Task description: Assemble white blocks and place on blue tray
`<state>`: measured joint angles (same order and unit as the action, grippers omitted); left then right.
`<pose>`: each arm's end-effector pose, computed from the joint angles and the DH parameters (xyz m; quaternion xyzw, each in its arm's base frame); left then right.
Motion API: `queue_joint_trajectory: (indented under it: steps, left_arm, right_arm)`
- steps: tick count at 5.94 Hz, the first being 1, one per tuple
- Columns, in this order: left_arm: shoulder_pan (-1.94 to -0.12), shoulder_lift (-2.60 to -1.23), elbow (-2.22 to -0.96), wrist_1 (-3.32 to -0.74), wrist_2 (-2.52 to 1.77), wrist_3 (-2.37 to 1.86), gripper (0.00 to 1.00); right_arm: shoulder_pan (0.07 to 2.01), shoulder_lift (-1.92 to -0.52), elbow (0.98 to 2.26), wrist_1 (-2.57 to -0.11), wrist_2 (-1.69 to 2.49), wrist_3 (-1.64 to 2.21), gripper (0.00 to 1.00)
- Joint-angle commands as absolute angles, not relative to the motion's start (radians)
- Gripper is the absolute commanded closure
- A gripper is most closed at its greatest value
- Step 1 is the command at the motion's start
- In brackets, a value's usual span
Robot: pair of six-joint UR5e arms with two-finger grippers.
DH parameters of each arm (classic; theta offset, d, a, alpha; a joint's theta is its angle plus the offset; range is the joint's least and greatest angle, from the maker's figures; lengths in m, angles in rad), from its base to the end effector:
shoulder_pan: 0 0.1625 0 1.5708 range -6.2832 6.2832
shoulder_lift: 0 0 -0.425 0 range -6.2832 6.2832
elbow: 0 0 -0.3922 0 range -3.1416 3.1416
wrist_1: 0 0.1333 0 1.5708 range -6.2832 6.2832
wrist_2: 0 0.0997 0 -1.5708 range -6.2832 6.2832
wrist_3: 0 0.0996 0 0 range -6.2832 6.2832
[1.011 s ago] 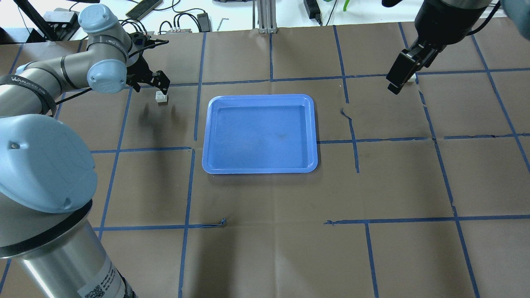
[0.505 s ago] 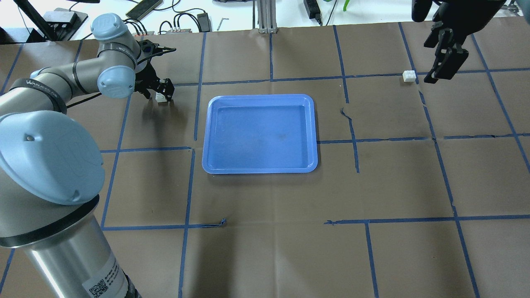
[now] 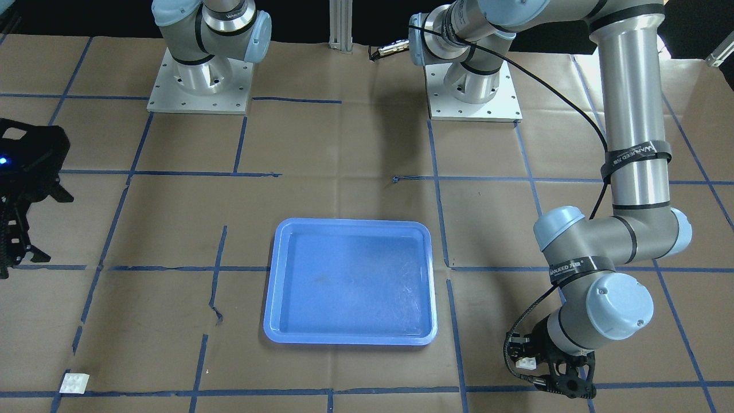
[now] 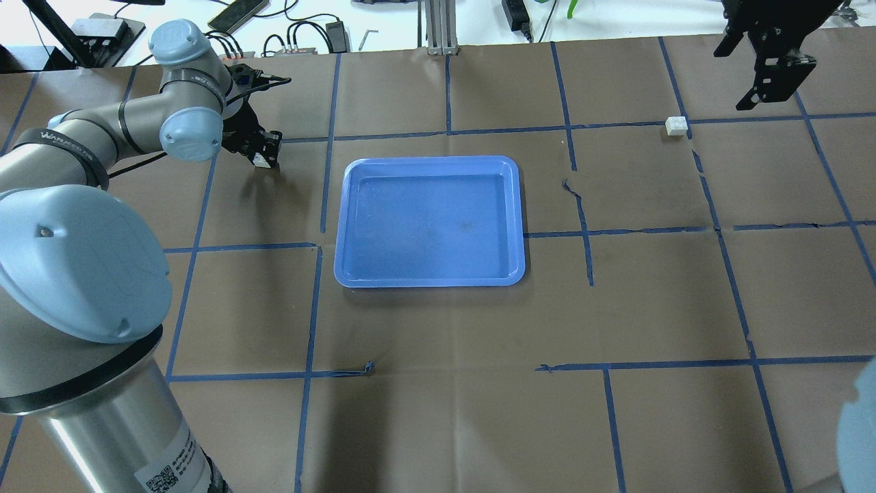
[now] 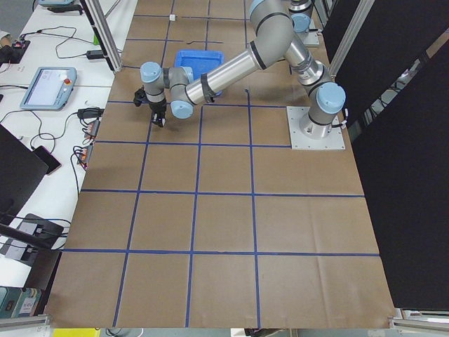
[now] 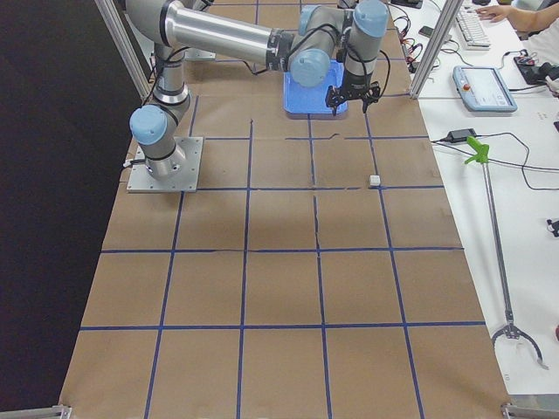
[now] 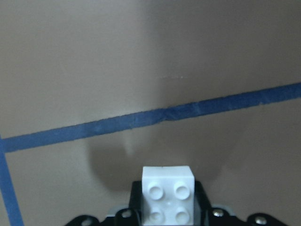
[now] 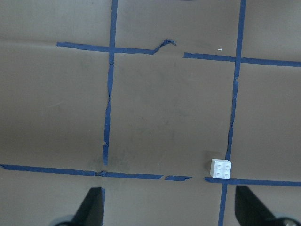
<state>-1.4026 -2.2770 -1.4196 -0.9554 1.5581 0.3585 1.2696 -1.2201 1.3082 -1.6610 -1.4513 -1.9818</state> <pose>-0.0130 -0.7271 0.1858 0.0952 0.9950 -0.0308 0.0017 -0.0502 -0.6510 0.4284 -0.7436 0.6660 -0.0547 0.0239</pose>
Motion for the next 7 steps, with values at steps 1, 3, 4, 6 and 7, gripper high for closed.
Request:
queue_joint_trajectory:
  steps: [1,3,4,6,7]
  left_arm:
    - [-1.499,-2.185,-1.469,-0.965,1.560,0.364,0.98]
    - [-1.645,-2.074,-1.564,-0.962,1.559,0.382,0.98]
    - [-1.714,-2.068,-1.597,-0.959,1.560,0.478,0.98]
    - [-1.854,-2.086,-1.620,-0.953,1.572,0.751,0.97]
    - [-1.877,-2.082,-1.649,-0.951,1.572,0.920,0.97]
  right_arm:
    - [1.188,-1.085,1.276,-1.661,-1.294,-2.045,0.00]
    - [1.141,-0.926,1.241,-1.698,-1.143,-2.159,0.00]
    - [1.140,-0.855,1.191,-1.719,-1.131,-2.160,0.00]
    - [1.138,-0.728,1.084,-1.721,-1.109,-2.160,0.01]
    - [1.138,-0.680,1.030,-1.721,-1.108,-2.160,0.01]
